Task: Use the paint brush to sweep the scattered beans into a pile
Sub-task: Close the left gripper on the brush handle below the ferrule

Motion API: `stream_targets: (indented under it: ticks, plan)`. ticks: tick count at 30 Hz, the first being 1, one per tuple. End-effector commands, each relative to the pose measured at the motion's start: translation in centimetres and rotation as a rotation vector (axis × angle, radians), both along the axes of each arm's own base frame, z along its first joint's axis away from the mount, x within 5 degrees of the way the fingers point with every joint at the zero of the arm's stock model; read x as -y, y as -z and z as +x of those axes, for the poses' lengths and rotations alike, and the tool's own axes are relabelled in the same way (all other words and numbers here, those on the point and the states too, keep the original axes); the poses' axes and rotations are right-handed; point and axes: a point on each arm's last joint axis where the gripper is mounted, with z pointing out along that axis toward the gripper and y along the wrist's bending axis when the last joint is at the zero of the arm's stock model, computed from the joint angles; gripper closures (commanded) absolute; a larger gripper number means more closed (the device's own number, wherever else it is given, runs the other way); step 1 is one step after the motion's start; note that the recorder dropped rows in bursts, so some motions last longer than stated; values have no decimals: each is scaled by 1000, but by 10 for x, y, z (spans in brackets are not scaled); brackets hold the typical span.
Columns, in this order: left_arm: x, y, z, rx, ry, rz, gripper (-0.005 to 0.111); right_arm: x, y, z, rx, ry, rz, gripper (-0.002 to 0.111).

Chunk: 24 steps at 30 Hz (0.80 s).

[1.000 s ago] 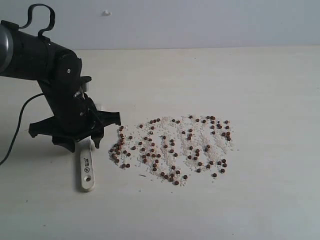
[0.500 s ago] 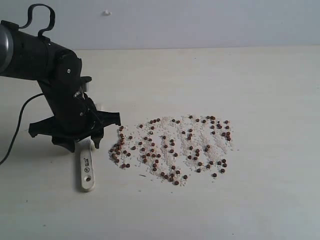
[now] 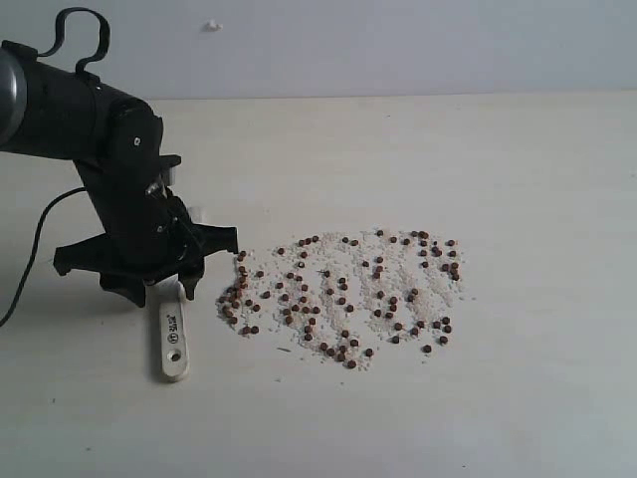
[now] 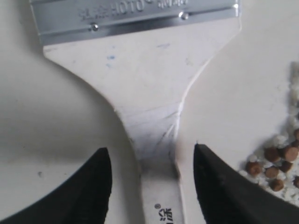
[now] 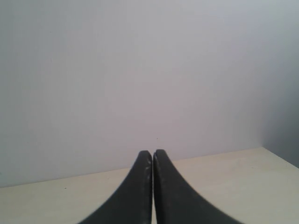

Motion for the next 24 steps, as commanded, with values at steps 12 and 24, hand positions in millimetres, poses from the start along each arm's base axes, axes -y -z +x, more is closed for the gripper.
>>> stream_targets:
  ticks: [12,24]
  plan:
    - [1,-2,3,13,22,-6,55,0,1,0,8,-3,-6,108]
    - [2,-2,4,32,23,-18,55,0,1,0,8,-3,-6,108]
